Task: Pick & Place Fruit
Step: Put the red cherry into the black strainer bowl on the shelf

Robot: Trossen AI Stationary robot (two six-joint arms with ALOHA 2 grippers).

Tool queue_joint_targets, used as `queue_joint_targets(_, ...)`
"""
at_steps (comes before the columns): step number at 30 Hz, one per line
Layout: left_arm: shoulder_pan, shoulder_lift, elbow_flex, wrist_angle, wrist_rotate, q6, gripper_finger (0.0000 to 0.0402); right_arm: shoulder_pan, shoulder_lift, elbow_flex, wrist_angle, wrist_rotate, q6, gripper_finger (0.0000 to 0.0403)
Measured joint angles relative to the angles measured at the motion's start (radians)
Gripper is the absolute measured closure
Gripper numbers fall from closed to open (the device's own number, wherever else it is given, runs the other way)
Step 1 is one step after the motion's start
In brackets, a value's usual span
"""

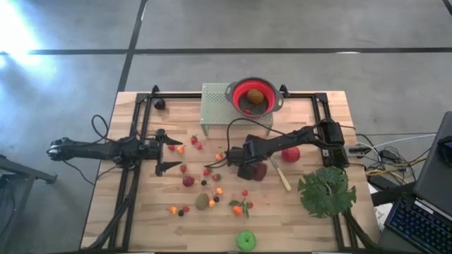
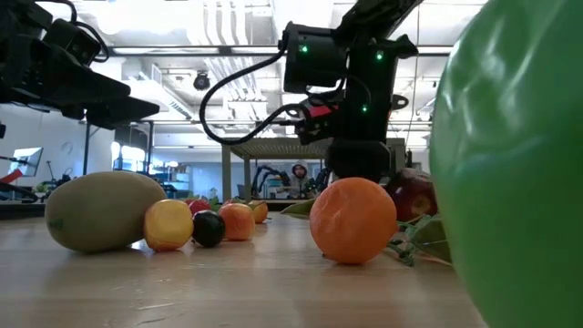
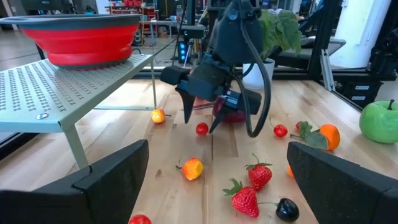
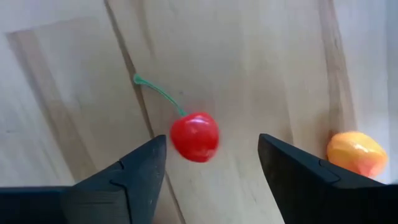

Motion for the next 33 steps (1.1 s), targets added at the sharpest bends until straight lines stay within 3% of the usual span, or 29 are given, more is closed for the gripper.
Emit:
queue_joint_targets(12,0.000,0.000,0.000,0.000,0.000,0.000,0.0014,0.001,-0.001,-0.003,0.029,-0.062,-0.060,0.0218)
queue_joint_targets(23,0.000,0.000,0.000,0.000,0.000,0.000,0.0014,0.001,-0.003,-0.003,0.029,-0.107,-0.074,0.0312)
queue_joint_targets(33,0.000,0.000,0.000,0.000,0.000,0.000,0.0014,0.001,-0.003,-0.003,0.029,-0.111,-0.073,0.0288)
